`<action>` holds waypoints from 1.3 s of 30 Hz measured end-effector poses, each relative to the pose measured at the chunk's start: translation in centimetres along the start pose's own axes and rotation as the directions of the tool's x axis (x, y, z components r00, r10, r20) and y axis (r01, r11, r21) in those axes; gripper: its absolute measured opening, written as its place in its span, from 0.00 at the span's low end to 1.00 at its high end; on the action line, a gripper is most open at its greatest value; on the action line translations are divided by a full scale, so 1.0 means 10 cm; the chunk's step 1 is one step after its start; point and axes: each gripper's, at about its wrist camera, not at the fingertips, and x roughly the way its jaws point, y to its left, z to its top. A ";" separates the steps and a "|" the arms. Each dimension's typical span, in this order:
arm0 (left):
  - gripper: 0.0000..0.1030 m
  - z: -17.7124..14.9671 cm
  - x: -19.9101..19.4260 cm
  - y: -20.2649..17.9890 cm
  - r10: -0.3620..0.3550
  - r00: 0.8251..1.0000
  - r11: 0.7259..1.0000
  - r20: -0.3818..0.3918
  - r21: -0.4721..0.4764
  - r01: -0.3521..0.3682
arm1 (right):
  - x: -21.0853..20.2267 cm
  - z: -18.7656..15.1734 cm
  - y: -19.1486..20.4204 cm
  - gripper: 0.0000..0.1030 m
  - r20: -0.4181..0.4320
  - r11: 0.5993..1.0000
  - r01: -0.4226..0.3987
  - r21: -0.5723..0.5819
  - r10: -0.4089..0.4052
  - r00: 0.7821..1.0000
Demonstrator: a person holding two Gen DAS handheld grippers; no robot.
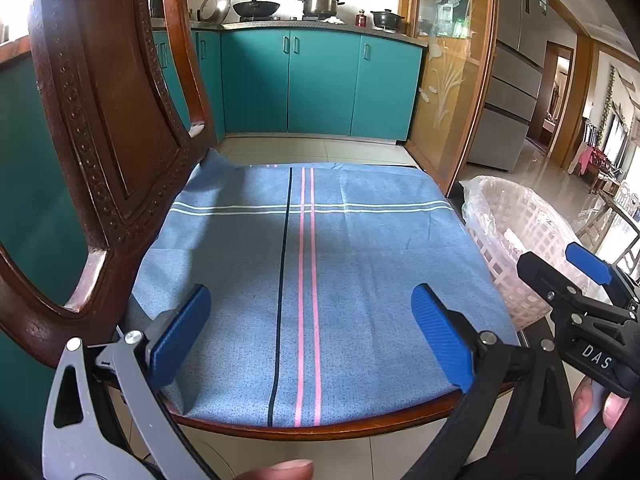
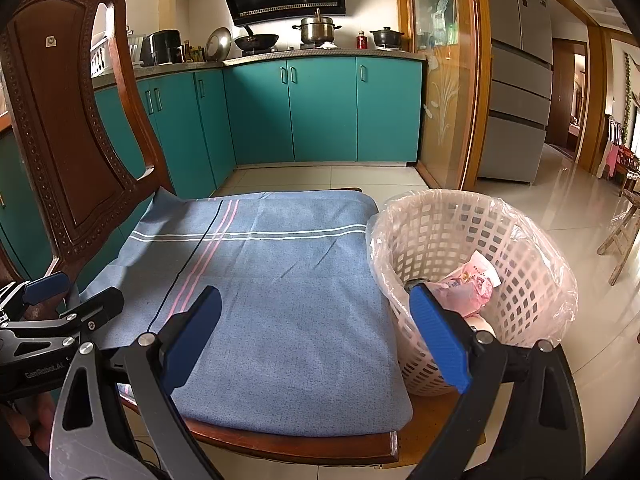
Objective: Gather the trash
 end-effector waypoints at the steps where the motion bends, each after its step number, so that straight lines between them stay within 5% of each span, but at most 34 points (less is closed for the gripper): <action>1: 0.97 0.00 0.00 0.00 -0.001 1.000 1.000 0.000 0.001 0.001 | 0.00 0.00 0.00 0.91 0.000 1.000 0.000 0.000 0.000 1.000; 39: 0.97 -0.01 -0.01 -0.03 -0.007 1.000 1.000 0.002 0.010 0.007 | 0.02 -0.01 0.00 0.91 -0.006 1.000 -0.002 -0.005 0.002 1.000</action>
